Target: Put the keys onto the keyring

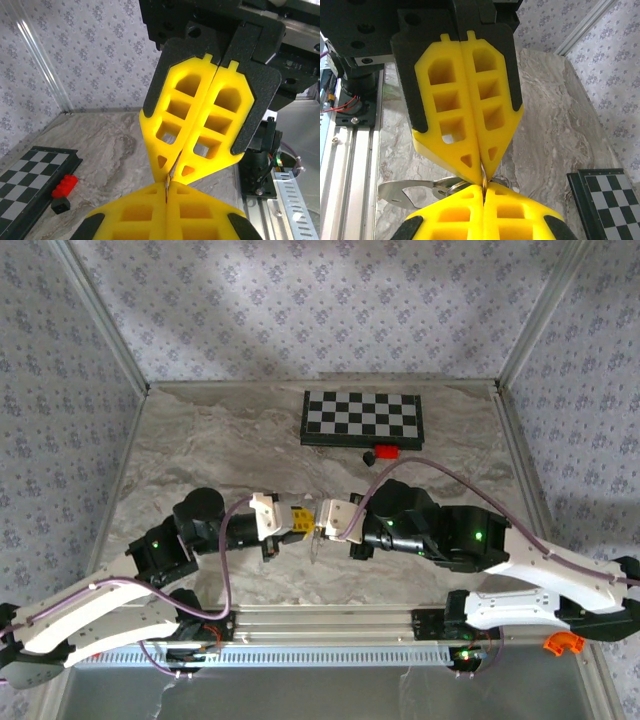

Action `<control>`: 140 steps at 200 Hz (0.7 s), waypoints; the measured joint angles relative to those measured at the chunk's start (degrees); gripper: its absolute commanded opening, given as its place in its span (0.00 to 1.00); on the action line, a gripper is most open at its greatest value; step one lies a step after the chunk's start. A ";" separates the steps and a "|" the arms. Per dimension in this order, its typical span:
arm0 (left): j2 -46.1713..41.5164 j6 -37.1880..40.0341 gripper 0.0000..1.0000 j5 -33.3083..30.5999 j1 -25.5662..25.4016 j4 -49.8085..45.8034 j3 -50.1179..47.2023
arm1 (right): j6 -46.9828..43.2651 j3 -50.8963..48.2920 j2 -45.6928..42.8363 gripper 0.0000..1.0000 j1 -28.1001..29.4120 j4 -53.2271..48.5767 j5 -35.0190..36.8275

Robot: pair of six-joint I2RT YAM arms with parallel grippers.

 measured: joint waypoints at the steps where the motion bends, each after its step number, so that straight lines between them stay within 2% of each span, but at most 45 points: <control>1: -0.04 -0.04 0.00 0.02 0.00 0.09 -0.04 | 0.00 0.00 -0.02 0.09 -0.02 0.04 -0.04; 26: -2.25 -2.80 0.00 2.36 0.02 7.34 -3.26 | 0.35 -1.73 -2.32 0.18 0.22 4.28 -1.64; 68: -1.27 -7.63 0.00 6.67 0.07 19.28 -5.62 | 0.85 -5.18 -6.29 0.21 0.20 10.69 -4.94; 98: 0.20 -12.00 0.00 9.09 0.15 27.82 -8.17 | 1.51 -7.72 -8.90 0.13 -0.39 13.33 -7.17; 121: 1.36 -14.75 0.00 10.43 0.15 33.64 -10.05 | 2.58 -9.20 -10.32 0.00 -0.83 14.34 -8.09; 140: 1.70 -15.56 0.00 10.75 0.13 34.82 -10.16 | 2.60 -9.31 -10.62 0.00 -0.98 14.58 -8.39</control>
